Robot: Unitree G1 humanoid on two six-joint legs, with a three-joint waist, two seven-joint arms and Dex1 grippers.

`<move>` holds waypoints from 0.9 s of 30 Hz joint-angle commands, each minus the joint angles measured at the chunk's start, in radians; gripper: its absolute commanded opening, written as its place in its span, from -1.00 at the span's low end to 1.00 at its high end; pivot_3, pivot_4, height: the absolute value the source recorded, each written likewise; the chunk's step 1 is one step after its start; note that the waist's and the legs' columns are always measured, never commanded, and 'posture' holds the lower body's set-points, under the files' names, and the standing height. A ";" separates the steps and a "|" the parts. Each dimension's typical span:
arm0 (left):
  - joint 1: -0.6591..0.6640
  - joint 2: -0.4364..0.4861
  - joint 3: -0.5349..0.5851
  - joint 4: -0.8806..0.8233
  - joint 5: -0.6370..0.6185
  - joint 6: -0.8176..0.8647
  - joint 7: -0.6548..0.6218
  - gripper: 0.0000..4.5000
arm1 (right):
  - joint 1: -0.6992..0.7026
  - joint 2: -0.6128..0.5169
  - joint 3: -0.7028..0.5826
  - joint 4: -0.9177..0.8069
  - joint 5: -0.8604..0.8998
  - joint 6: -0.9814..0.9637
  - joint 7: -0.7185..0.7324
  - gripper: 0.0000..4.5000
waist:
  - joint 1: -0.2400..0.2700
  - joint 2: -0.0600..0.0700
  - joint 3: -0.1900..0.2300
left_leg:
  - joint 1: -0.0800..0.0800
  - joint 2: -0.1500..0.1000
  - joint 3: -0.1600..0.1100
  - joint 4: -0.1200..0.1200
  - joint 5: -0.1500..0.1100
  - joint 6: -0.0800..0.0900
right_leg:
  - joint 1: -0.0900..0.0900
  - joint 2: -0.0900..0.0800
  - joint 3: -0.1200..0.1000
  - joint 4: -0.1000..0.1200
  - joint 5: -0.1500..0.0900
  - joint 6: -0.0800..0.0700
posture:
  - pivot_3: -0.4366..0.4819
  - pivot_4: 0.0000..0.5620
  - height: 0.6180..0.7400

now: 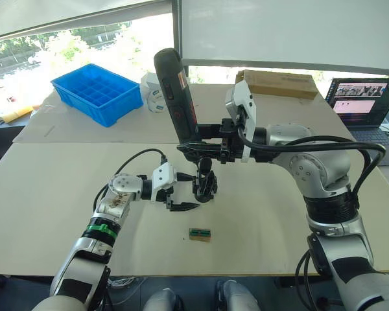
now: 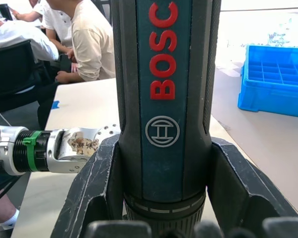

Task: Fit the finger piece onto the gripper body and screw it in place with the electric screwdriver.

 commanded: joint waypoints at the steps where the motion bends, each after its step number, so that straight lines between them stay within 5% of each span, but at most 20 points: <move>1: -0.011 -0.003 0.002 -0.027 -0.002 -0.011 0.002 1.00 | -0.010 -0.003 -0.022 -0.033 0.002 -0.041 0.013 -0.14 | 0.000 0.000 0.000 | 0.000 0.000 0.000 0.000 0.000 0.000 | 0.000 0.000 0.000 0.000 0.000 0.000 | -0.05 -0.47 0.97; 27: -0.009 -0.004 0.004 -0.021 -0.001 -0.016 0.008 1.00 | -0.064 -0.003 -0.039 -0.024 0.002 -0.026 0.032 -0.14 | 0.000 0.000 0.000 | 0.000 0.000 0.000 0.000 0.000 0.000 | 0.000 0.000 0.000 0.000 0.000 0.000 | -0.05 -0.47 0.97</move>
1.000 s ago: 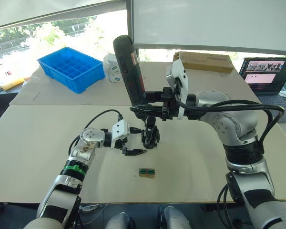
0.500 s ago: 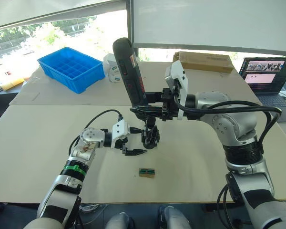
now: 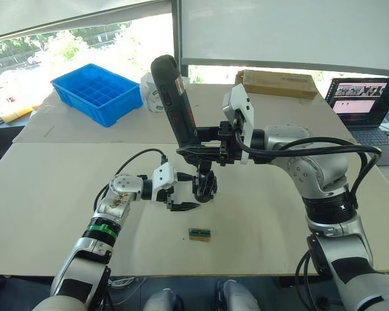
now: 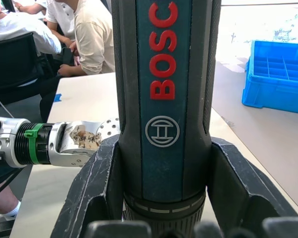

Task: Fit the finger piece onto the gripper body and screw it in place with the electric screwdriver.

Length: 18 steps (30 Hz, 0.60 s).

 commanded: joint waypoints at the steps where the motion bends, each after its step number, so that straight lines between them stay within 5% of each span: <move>1: -0.009 -0.001 0.004 -0.020 -0.001 -0.016 0.003 1.00 | -0.058 -0.005 -0.052 -0.036 0.024 -0.020 0.002 -0.14 | 0.000 0.000 0.000 | 0.000 0.000 0.000 0.000 0.000 0.000 | 0.000 0.000 0.000 0.000 0.000 0.000 | -0.05 -0.47 0.97; 18: -0.007 -0.007 0.002 -0.015 0.003 -0.029 0.005 1.00 | -0.070 -0.026 -0.067 -0.031 0.038 -0.003 0.002 -0.14 | 0.000 0.000 0.000 | 0.000 0.000 0.000 0.000 0.000 0.000 | 0.000 0.000 0.000 0.000 0.000 0.000 | -0.05 -0.47 0.97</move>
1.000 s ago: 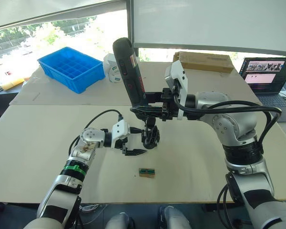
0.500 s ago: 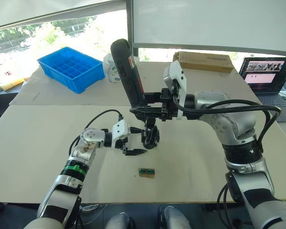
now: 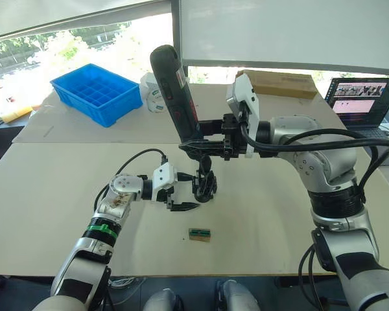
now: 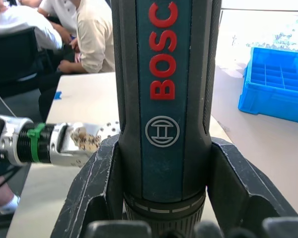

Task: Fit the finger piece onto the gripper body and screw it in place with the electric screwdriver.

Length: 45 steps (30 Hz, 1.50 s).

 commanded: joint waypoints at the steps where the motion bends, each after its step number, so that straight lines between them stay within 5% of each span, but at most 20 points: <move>1: -0.007 0.000 0.002 -0.017 0.003 -0.025 0.004 1.00 | -0.029 -0.011 -0.054 -0.031 0.018 -0.025 -0.001 -0.14 | 0.000 0.000 0.000 | 0.000 0.000 0.000 0.000 0.000 0.000 | 0.000 0.000 0.000 0.000 0.000 0.000 | -0.05 -0.47 0.97; 45: -0.008 0.005 0.006 -0.033 -0.002 -0.008 0.008 1.00 | 0.018 0.031 -0.054 -0.079 0.061 0.010 -0.071 -0.14 | 0.001 0.000 0.000 | 0.000 0.000 0.000 0.000 0.000 0.000 | 0.000 0.000 0.000 -0.001 0.000 0.000 | -0.05 -0.47 0.97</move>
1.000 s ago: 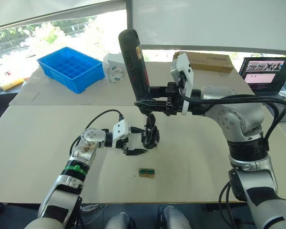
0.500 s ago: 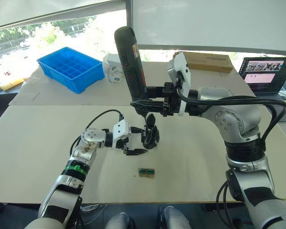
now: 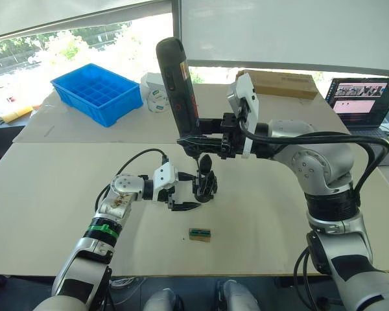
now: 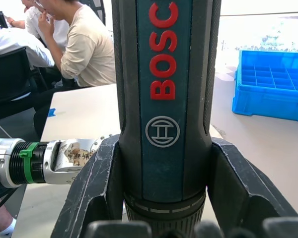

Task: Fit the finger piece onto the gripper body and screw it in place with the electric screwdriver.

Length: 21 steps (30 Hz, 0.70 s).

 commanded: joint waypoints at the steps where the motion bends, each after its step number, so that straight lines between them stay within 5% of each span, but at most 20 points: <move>1: -0.008 0.006 0.006 -0.031 -0.003 -0.008 -0.001 1.00 | -0.019 0.009 -0.029 -0.054 0.026 -0.013 -0.002 -0.14 | 0.000 0.000 0.000 | 0.000 0.000 0.000 0.000 0.000 0.000 | 0.000 0.000 0.000 0.000 0.000 0.000 | -0.05 -0.47 0.97; 21: -0.009 0.006 0.006 -0.024 -0.002 -0.012 -0.002 1.00 | 0.000 0.010 -0.012 -0.050 -0.003 -0.052 0.013 -0.14 | 0.000 0.000 0.000 | 0.000 0.000 0.000 0.000 0.000 0.000 | 0.000 0.000 0.000 0.000 0.000 0.000 | -0.05 -0.47 0.97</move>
